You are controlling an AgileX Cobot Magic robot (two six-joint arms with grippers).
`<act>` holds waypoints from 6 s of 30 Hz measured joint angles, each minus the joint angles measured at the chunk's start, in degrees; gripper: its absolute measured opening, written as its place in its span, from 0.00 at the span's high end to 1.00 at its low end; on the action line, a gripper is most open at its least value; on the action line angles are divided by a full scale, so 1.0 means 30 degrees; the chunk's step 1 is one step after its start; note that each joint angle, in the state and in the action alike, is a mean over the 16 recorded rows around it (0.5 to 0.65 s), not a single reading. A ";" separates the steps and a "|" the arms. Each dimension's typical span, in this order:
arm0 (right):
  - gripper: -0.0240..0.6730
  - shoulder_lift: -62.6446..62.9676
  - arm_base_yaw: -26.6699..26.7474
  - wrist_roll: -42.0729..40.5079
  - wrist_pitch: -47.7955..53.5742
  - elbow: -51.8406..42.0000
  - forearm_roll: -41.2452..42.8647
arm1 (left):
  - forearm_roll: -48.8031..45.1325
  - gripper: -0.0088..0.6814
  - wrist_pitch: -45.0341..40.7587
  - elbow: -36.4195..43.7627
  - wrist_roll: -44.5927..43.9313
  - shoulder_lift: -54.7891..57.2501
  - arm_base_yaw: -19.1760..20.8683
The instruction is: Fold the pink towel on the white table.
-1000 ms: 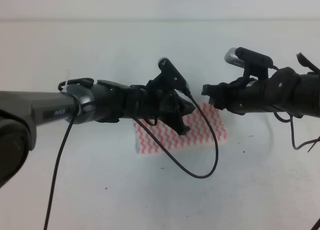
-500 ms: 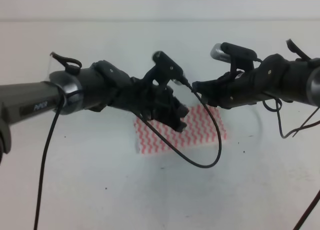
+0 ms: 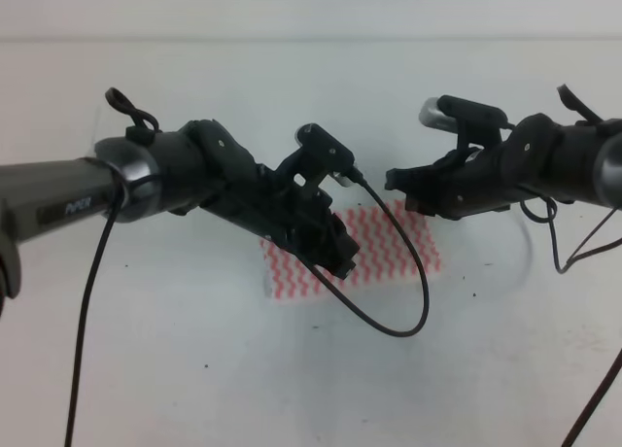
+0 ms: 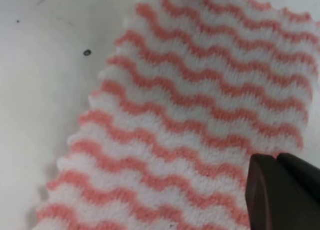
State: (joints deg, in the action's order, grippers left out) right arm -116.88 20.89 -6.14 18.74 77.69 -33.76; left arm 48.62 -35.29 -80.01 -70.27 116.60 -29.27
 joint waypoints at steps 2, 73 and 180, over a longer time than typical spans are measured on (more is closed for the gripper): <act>0.94 -0.0096 -0.0088 0.0000 -0.0016 0.0002 0.0015 | -0.0069 0.99 -0.0081 0.0000 0.0061 0.0016 0.0000; 0.99 0.1676 -0.0229 0.0541 0.6857 -0.0334 0.3414 | -0.3341 0.99 -0.2506 -0.0034 0.4505 0.0493 0.1164; 0.92 0.2805 0.1117 0.1478 0.4970 -0.0229 0.4215 | -0.6585 0.99 -0.1756 -0.0041 0.9142 -0.0986 0.1165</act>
State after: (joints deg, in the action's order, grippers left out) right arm -108.47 24.25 -1.70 33.65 77.01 -21.11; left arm 28.87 -40.55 -80.13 -42.84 113.64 -25.78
